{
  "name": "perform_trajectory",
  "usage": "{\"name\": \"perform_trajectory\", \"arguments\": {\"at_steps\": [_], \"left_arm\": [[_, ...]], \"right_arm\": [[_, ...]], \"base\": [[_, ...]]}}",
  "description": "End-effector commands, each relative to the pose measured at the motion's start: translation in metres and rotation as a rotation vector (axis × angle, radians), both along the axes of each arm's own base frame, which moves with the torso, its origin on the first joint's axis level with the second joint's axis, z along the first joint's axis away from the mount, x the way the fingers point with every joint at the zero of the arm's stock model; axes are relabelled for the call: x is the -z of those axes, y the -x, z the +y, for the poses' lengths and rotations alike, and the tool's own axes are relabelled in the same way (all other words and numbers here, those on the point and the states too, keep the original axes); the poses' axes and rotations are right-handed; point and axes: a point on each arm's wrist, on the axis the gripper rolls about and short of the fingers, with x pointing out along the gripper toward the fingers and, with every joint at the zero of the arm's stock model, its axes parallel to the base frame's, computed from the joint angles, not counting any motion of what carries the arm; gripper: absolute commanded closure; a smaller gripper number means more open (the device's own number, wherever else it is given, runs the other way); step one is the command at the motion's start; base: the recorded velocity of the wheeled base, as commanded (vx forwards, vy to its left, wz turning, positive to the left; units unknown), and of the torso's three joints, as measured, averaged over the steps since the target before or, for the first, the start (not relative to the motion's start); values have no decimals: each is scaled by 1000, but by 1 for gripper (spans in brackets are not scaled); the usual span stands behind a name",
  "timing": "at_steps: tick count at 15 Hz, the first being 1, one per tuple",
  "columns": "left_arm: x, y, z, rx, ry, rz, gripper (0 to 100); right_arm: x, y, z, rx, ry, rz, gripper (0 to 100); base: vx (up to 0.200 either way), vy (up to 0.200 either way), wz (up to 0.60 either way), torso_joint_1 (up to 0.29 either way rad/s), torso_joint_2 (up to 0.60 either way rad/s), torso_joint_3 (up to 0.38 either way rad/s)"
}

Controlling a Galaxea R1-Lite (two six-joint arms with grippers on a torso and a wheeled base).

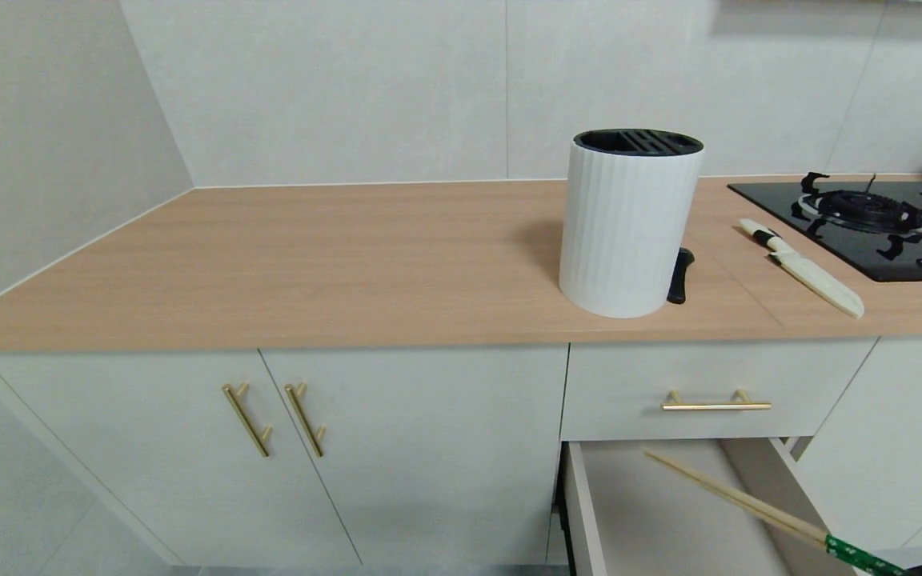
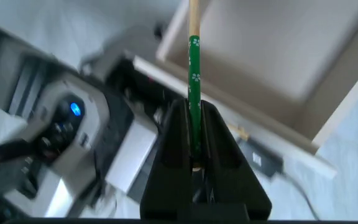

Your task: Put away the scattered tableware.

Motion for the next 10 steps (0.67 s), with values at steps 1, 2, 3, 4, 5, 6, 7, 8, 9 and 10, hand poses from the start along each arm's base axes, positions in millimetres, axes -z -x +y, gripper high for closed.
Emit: {"name": "perform_trajectory", "arguments": {"at_steps": [1, 2, 3, 4, 5, 6, 7, 8, 9, 10], "left_arm": [[0, 0, 0, -1, 0, 1, 0], [0, 0, 0, -1, 0, 1, 0], [0, 0, 0, -1, 0, 1, 0], [0, 0, 0, -1, 0, 1, 0], [0, 0, 0, -1, 0, 1, 0], [0, 0, 0, -1, 0, 1, 0], [0, 0, 0, -1, -1, 1, 0], [0, 0, 0, -1, -1, 1, 0], [0, 0, 0, -2, 0, 1, 0], [0, 0, 0, -1, 0, 1, 0]], "right_arm": [[30, -28, 14, -2, 93, 189, 100], [39, -38, 18, 14, 129, 235, 100], [47, -46, 21, 47, 166, 274, 100], [55, -56, 25, 89, 192, 309, 100], [62, -65, 29, 136, 192, 322, 100], [73, -79, 36, 201, 162, 320, 100], [85, -89, 40, 239, 149, 323, 100], [94, -96, 43, 257, 146, 308, 100], [103, -102, 46, 270, 138, 303, 100], [109, -108, 48, 300, 122, 302, 100]], "base": [[0, 0, 0, 0, 0, 0], [0, 0, 0, 0, 0, 0], [0, 0, 0, 0, 0, 0], [0, 0, 0, 0, 0, 0], [0, 0, 0, 0, 0, 0], [0, 0, 0, 0, 0, 0], [0, 0, 0, 0, 0, 0], [0, 0, 0, 0, 0, 0], [0, 0, 0, 0, 0, 0], [0, 0, 0, 0, 0, 0]]}}
